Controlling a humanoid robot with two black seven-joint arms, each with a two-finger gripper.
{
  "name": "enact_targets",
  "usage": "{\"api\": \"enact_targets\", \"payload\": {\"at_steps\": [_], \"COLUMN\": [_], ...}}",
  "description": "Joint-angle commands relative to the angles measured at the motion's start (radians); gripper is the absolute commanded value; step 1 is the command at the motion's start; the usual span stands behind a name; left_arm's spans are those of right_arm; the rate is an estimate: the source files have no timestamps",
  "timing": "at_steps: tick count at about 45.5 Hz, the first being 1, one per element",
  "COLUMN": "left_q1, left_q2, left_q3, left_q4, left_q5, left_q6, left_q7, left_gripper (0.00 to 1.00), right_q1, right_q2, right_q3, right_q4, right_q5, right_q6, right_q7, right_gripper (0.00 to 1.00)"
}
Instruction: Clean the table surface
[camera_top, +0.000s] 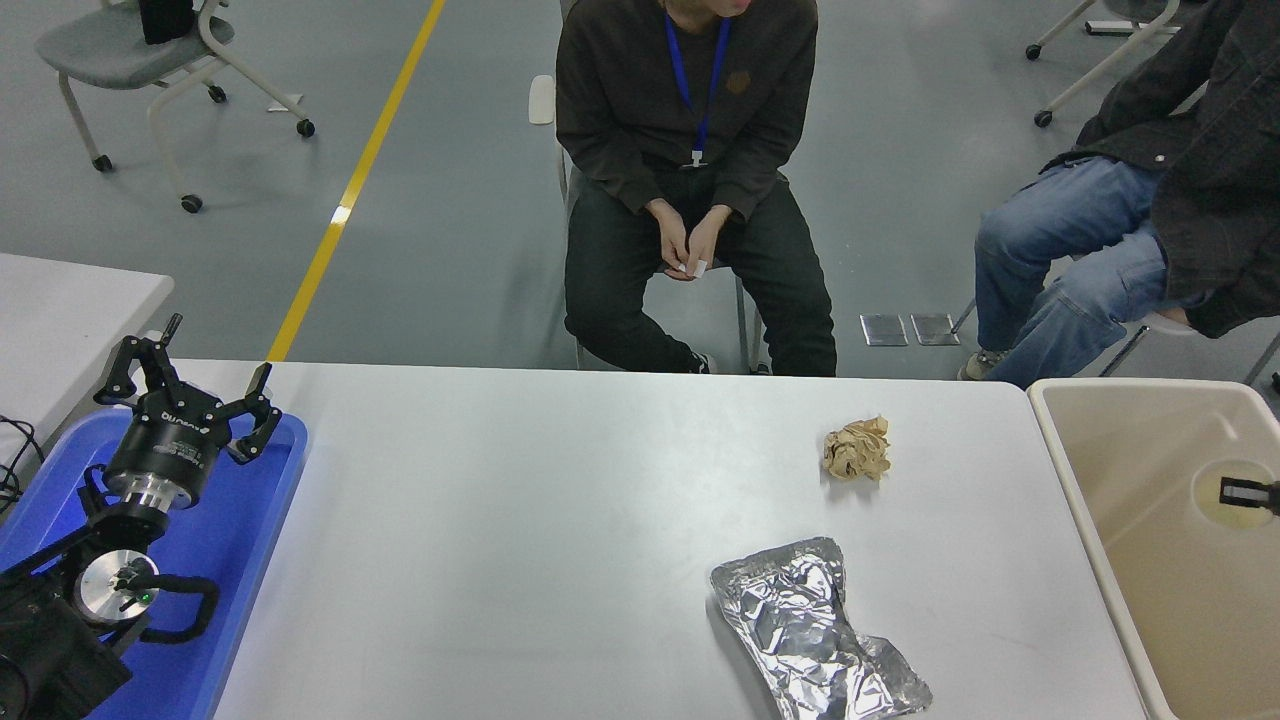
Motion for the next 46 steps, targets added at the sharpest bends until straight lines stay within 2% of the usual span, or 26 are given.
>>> {"api": "enact_targets", "payload": {"at_steps": [1, 28, 29, 31, 32, 34, 37, 38, 46], "left_q1": [0.000, 0.000, 0.000, 0.000, 0.000, 0.000, 0.000, 0.000, 0.000], "left_q2": [0.000, 0.000, 0.000, 0.000, 0.000, 0.000, 0.000, 0.000, 0.000], "left_q3": [0.000, 0.000, 0.000, 0.000, 0.000, 0.000, 0.000, 0.000, 0.000], "left_q4": [-0.001, -0.001, -0.001, 0.000, 0.000, 0.000, 0.000, 0.000, 0.000], "left_q5": [0.000, 0.000, 0.000, 0.000, 0.000, 0.000, 0.000, 0.000, 0.000], "left_q6": [0.000, 0.000, 0.000, 0.000, 0.000, 0.000, 0.000, 0.000, 0.000], "left_q7": [0.000, -0.001, -0.001, -0.001, -0.001, 0.000, 0.000, 0.000, -0.001], "left_gripper": [1.00, 1.00, 1.00, 1.00, 1.00, 1.00, 1.00, 1.00, 1.00], "right_q1": [-0.069, -0.081, -0.081, -0.081, -0.081, -0.081, -0.080, -0.077, -0.080], "right_q2": [0.051, 0.065, 0.065, 0.065, 0.065, 0.065, 0.071, 0.075, 0.083], "right_q3": [-0.010, -0.007, -0.005, -0.011, -0.016, -0.019, -0.016, -0.016, -0.005], "right_q4": [-0.101, -0.106, -0.106, -0.106, -0.106, -0.106, -0.106, -0.106, -0.106], "right_q5": [0.063, 0.087, 0.087, 0.087, 0.087, 0.086, 0.086, 0.086, 0.087], "right_q6": [-0.023, -0.060, -0.063, -0.079, -0.095, -0.121, -0.152, -0.152, -0.165], "right_q7": [-0.003, -0.005, -0.005, -0.004, -0.003, -0.002, 0.000, 0.000, -0.002], "right_gripper": [0.00, 0.01, 0.13, 0.51, 0.64, 0.72, 0.95, 0.97, 0.98]}}
